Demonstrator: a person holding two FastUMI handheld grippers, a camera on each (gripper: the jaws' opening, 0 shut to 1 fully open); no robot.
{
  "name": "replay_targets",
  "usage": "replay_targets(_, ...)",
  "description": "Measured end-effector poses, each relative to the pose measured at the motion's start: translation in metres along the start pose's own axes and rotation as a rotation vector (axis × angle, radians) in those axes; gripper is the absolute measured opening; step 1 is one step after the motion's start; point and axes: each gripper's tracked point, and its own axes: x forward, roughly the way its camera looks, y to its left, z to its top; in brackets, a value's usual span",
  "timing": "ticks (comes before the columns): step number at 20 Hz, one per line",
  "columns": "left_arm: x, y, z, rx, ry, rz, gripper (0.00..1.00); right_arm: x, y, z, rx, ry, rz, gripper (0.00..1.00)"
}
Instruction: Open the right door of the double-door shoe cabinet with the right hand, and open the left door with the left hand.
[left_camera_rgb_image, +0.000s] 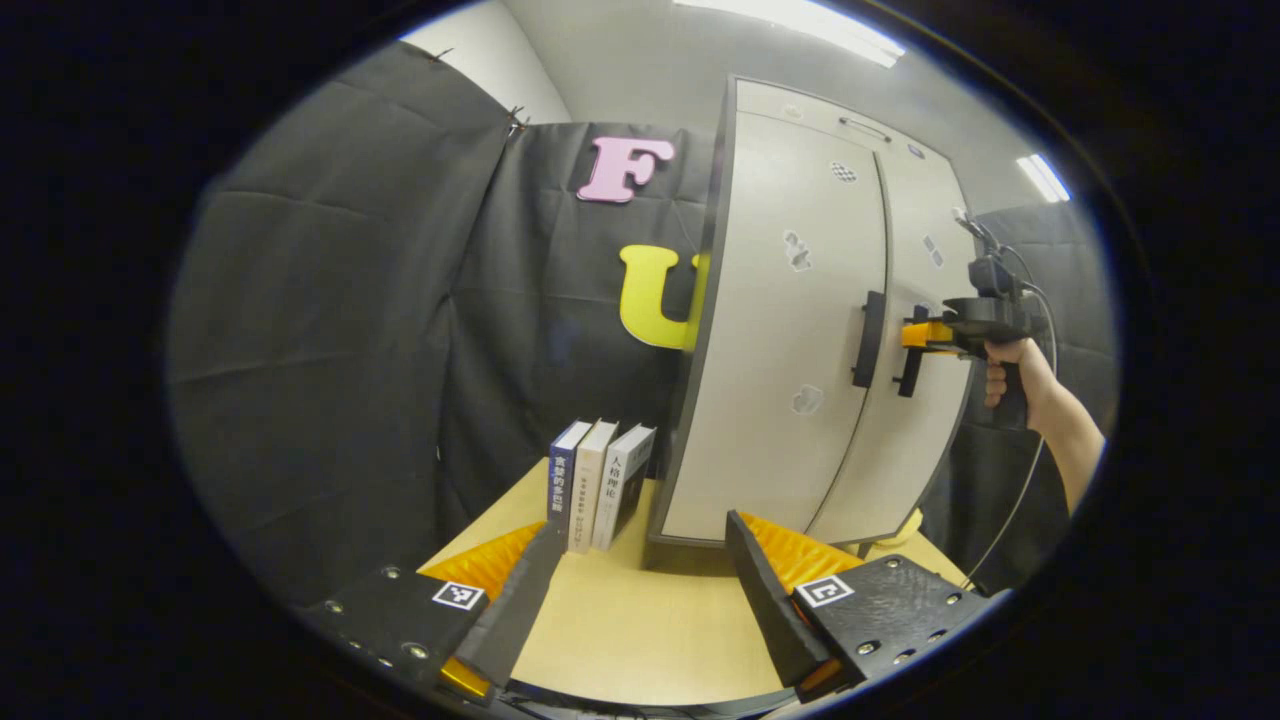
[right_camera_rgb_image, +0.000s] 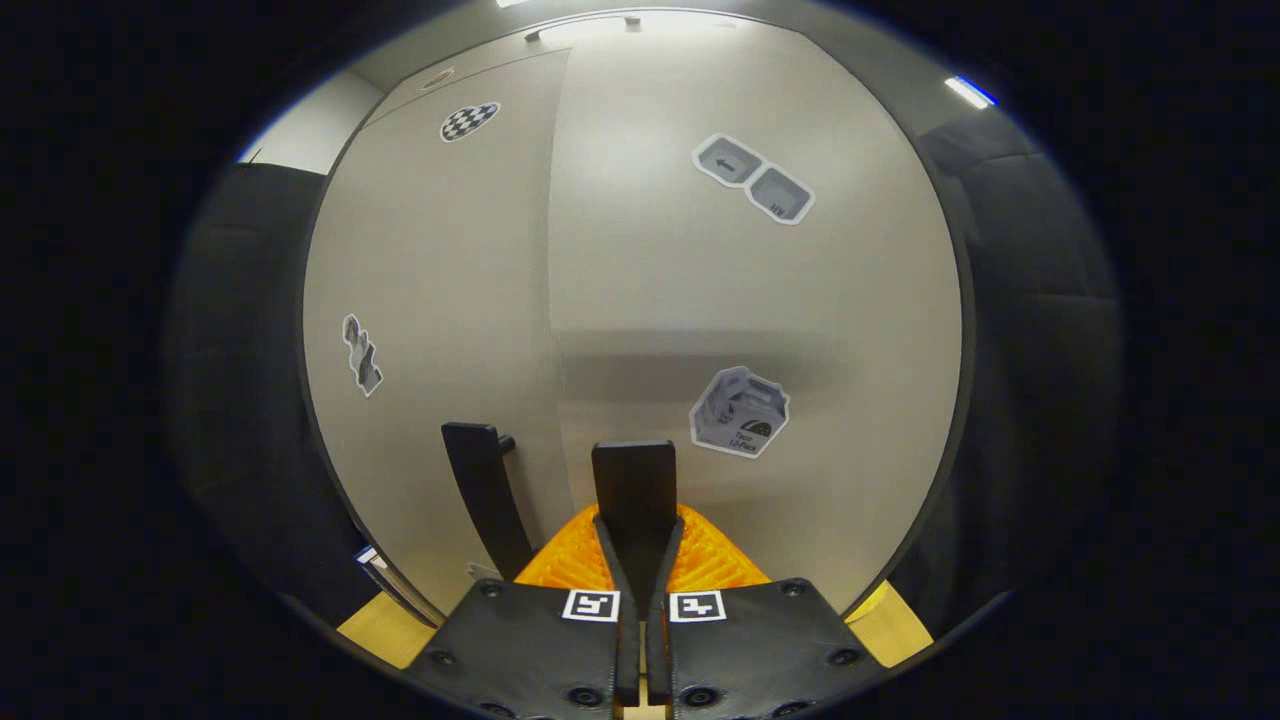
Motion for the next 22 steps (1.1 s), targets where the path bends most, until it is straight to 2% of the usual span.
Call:
replay_targets(1,0.001,-0.004,-0.002,0.004,0.001,-0.007,0.96,-0.002,0.000,0.000,-0.003,0.001,0.005,0.04)
replay_targets(4,0.006,-0.021,-0.012,-0.006,0.024,-0.042,0.96,-0.004,0.000,0.000,-0.023,-0.002,0.008,0.05)
replay_targets(6,0.007,-0.031,-0.015,-0.014,0.037,-0.062,0.97,-0.006,0.000,-0.001,-0.020,0.006,0.026,0.01)
replay_targets(7,0.008,-0.036,-0.014,-0.019,0.035,-0.071,0.96,-0.006,-0.001,-0.002,-0.017,0.009,0.037,0.04)
replay_targets(8,0.008,-0.040,-0.011,-0.021,0.027,-0.079,0.96,-0.006,-0.001,-0.002,-0.017,0.010,0.048,0.01)
replay_targets(9,0.006,-0.043,-0.008,-0.020,0.020,-0.079,0.96,-0.002,-0.001,-0.005,-0.019,0.005,0.061,0.04)
replay_targets(10,0.005,-0.045,-0.006,-0.014,0.017,-0.071,0.96,-0.001,-0.002,-0.006,-0.021,0.003,0.074,0.01)
replay_targets(11,0.002,-0.048,-0.004,-0.007,0.014,-0.058,0.96,0.000,-0.001,-0.007,-0.020,0.002,0.088,0.04)
replay_targets(14,-0.005,-0.065,0.009,-0.012,0.007,-0.019,0.96,-0.003,-0.001,-0.007,-0.031,0.008,0.151,0.04)
replay_targets(19,-0.032,-0.102,0.015,-0.123,0.021,0.024,0.97,-0.006,-0.002,-0.007,-0.023,0.011,0.218,0.05)
replay_targets(22,-0.054,-0.116,0.015,-0.101,0.011,0.056,0.96,-0.005,-0.003,-0.007,-0.033,0.016,0.260,0.05)
